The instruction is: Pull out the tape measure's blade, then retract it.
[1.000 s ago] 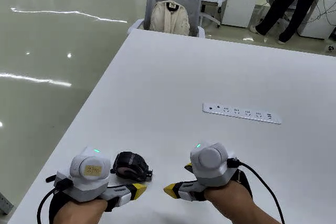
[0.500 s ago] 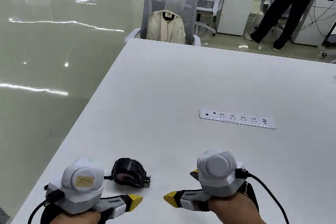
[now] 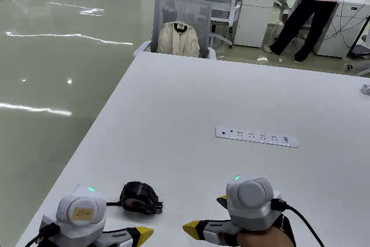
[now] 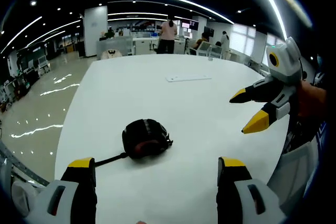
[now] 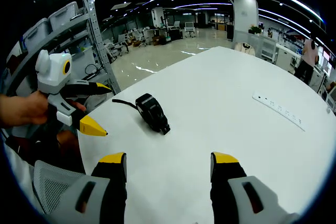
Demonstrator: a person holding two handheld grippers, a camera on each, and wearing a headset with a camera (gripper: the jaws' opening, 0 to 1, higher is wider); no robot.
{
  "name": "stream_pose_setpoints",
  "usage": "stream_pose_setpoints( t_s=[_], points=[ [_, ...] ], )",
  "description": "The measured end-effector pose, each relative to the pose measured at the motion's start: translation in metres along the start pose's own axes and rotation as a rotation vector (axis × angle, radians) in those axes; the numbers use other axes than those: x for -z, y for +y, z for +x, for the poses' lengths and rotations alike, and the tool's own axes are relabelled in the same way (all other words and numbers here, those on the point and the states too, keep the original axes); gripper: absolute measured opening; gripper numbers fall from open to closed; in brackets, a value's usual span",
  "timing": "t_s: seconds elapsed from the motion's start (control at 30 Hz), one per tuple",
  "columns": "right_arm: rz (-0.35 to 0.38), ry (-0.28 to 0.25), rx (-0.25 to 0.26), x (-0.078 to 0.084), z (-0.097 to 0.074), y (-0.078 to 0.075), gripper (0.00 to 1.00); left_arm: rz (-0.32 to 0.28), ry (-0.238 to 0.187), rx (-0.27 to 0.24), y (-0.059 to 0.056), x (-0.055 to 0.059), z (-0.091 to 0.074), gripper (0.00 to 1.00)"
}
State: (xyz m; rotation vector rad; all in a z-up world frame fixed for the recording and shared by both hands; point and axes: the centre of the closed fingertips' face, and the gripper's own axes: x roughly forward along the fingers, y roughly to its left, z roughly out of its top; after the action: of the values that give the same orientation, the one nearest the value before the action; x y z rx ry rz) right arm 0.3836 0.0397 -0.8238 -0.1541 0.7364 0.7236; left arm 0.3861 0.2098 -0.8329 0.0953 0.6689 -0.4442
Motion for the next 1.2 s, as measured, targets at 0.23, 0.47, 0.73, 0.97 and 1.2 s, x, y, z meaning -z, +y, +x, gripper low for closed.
stream_pose_setpoints(
  t_s=[0.23, 0.47, 0.73, 0.97, 1.2],
  points=[
    [0.028, -0.009, 0.022, 0.005, -0.013, 0.000, 0.70, 0.007, -0.001, 0.001, -0.003, 0.001, -0.006, 0.95],
    [0.041, -0.022, 0.035, 0.006, -0.025, 0.002, 0.72, 0.010, -0.004, 0.003, -0.004, 0.001, -0.012, 0.96],
    [0.058, -0.038, 0.052, 0.006, -0.040, 0.004, 0.75, 0.017, -0.010, 0.004, -0.005, -0.001, -0.019, 0.98],
    [0.069, -0.040, 0.061, 0.012, -0.050, 0.006, 0.76, 0.019, -0.015, 0.007, -0.008, -0.002, -0.024, 0.99],
    [0.086, -0.049, 0.076, 0.013, -0.062, 0.005, 0.79, 0.023, -0.017, 0.009, -0.012, -0.003, -0.032, 1.00]
  ],
)
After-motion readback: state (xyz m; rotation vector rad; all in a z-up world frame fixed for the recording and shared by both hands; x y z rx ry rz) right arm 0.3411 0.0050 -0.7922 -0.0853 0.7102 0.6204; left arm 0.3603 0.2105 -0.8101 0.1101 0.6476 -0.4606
